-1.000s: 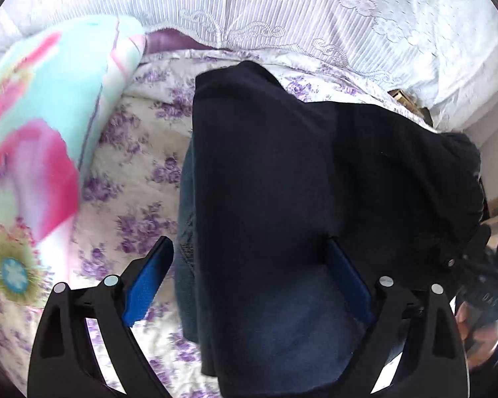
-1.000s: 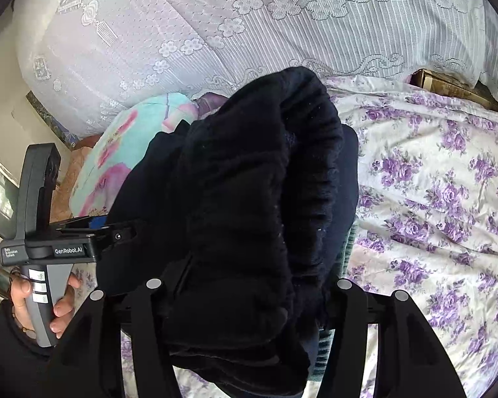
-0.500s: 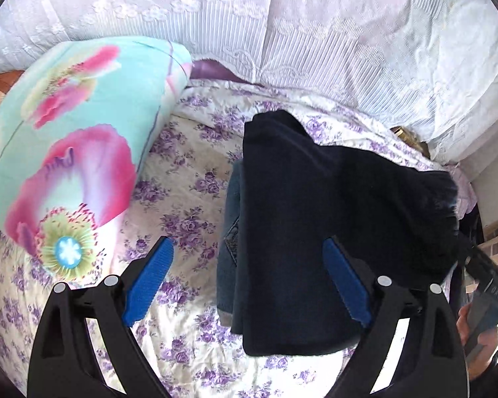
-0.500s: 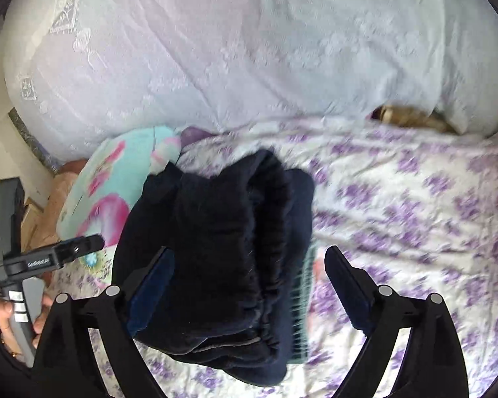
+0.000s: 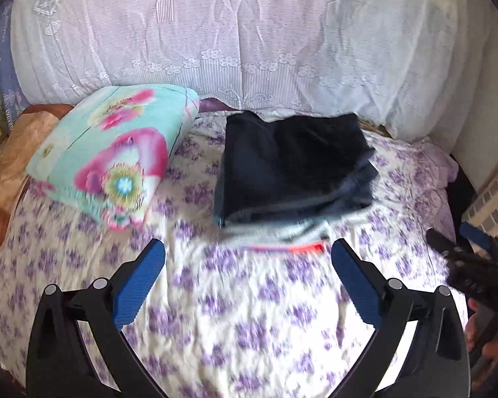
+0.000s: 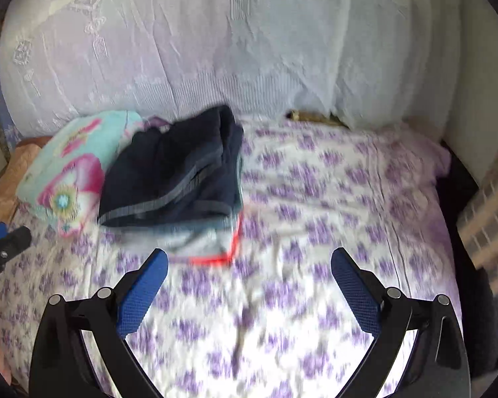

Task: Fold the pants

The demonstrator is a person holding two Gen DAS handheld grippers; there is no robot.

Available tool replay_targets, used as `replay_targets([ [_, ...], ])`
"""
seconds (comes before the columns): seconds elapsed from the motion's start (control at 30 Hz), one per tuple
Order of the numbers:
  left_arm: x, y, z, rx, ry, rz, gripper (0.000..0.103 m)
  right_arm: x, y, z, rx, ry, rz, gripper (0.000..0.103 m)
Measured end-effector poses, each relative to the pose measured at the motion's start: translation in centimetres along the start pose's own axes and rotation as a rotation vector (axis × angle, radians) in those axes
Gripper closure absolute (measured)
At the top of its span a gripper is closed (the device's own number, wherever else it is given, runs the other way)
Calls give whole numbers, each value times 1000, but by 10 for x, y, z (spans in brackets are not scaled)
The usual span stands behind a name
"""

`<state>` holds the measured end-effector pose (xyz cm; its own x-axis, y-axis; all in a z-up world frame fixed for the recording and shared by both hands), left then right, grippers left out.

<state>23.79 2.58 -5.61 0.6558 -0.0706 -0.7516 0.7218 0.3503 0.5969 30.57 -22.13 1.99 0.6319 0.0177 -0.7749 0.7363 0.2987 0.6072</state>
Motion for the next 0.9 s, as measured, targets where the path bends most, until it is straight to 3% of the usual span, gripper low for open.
replay_targets([
  [0.1,-30,-33,-2,0,9,-8,5,-20,-36,-19,-25,37,-49,4],
  [0.23,-59,-59,-5,11,13,3,5,-48,-63,-34,-35,40,-50,4],
  [0.6,-114,-94,-9,29,22,31,5,-118,-89,-52,-24,40,25,4],
  [0.9,-132,-103,-7,36,16,43,5,-142,-97,-54,-17,36,52,4],
])
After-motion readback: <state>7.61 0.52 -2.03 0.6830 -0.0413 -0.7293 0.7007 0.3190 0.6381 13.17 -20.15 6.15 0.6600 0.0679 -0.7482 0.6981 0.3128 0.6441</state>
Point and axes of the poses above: each gripper's, at about its wrist camera, not at the fingertips, and x roughly the way its jaws point, z to its right, y to its top, the point moved 7 cm from there along x, roughly the way its jaws point, and after that the axes turned 14 degrees about -x, right-handed, at the moved point
